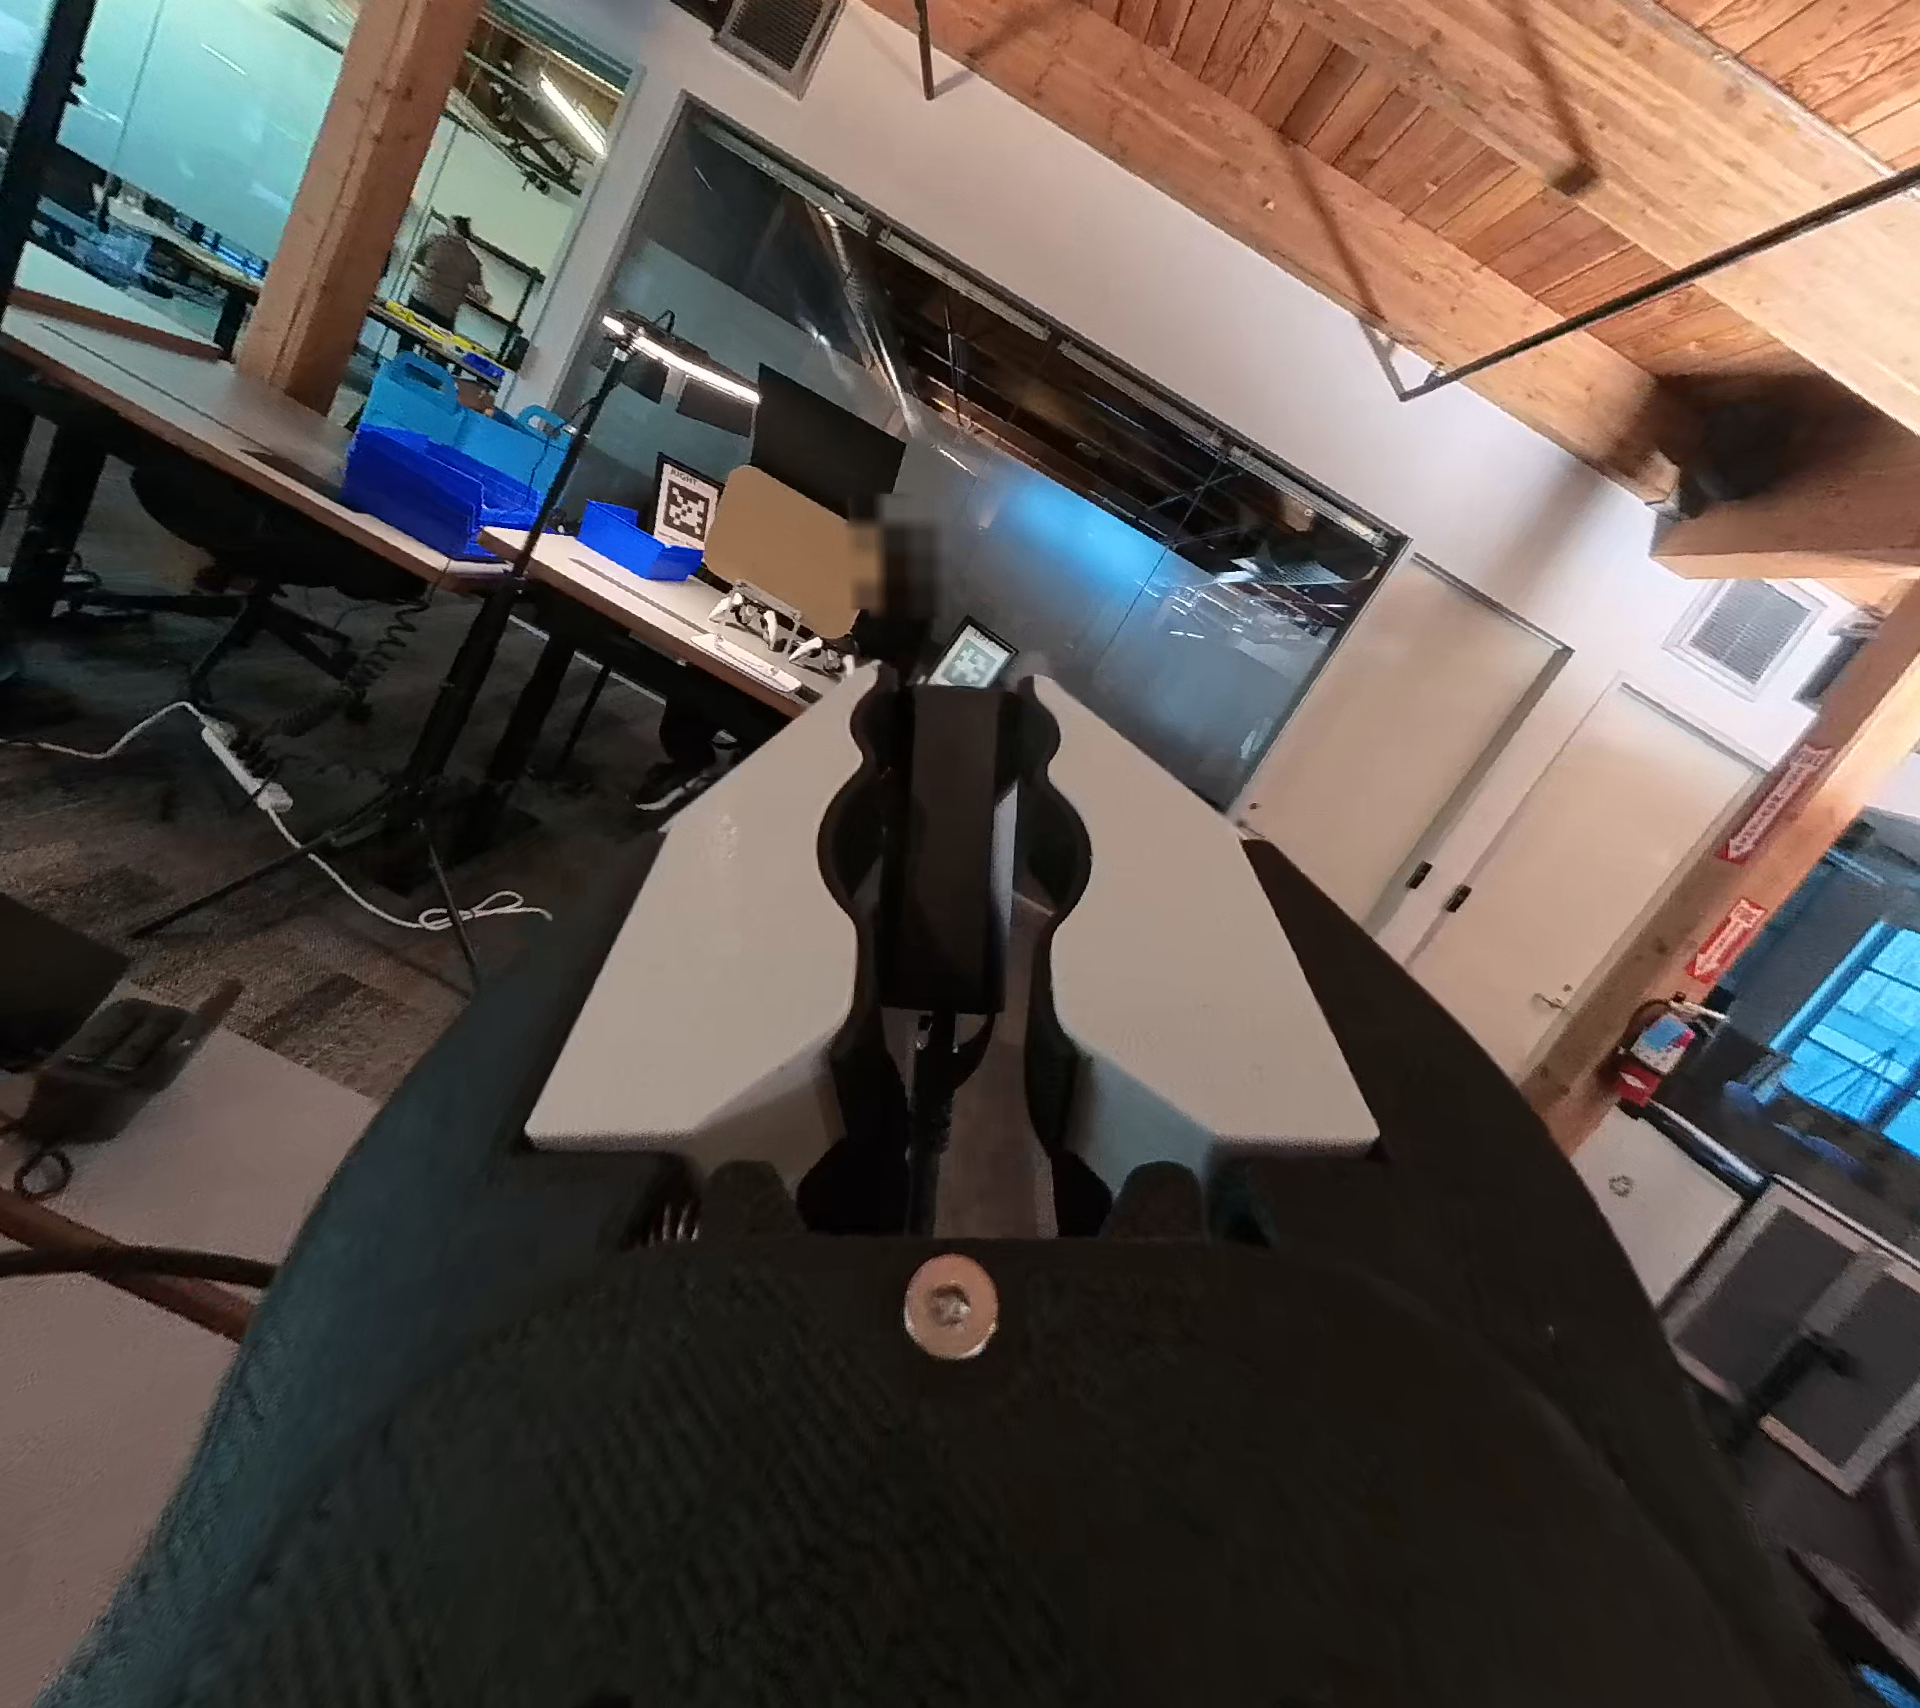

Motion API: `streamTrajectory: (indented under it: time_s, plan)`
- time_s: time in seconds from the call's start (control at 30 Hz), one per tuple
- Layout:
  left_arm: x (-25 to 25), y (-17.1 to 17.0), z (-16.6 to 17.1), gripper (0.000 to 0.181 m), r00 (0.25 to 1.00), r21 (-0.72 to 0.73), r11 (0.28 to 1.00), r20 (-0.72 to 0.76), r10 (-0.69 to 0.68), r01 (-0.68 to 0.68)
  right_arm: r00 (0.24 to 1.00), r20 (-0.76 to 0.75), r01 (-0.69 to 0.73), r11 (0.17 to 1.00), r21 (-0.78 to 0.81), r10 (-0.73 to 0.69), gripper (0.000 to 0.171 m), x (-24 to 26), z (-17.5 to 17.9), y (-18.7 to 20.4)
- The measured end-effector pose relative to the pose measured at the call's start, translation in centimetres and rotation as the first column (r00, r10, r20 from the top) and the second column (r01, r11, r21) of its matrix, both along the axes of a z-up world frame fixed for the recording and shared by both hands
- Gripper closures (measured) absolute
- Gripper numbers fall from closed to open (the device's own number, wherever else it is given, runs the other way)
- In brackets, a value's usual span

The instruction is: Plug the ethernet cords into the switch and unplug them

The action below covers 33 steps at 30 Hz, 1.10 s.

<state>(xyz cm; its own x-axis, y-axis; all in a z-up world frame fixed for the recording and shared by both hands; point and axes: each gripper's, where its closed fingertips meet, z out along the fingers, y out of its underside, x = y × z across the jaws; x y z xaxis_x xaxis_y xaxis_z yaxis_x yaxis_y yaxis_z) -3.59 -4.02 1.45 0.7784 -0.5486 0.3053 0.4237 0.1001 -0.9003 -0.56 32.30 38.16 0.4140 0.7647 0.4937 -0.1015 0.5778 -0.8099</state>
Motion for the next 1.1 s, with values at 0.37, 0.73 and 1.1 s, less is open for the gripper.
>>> streamTrajectory:
  time_s: [0.37,0.73,1.1]
  plan:
    - [-0.9,-1.8,-1.6,0.178,0.995,-0.044,0.997,-0.077,0.062,-0.065,0.947,-0.072,0.318,0.944,0.088,-0.312,0.15,3.5,4.0,5.6]
    - [-2.2,-1.6,-2.5,0.178,0.97,-0.086,0.978,-0.168,0.174,-0.19,0.952,-0.054,0.303,0.952,0.034,-0.301,0.15,4.8,3.3,6.4]
    - [-1.7,-1.6,-4.1,0.178,0.708,-0.043,0.906,-0.64,0.299,-0.421,0.656,0.565,-0.395,0.865,-0.309,0.501,0.15,-3.9,-21.9,-13.8]
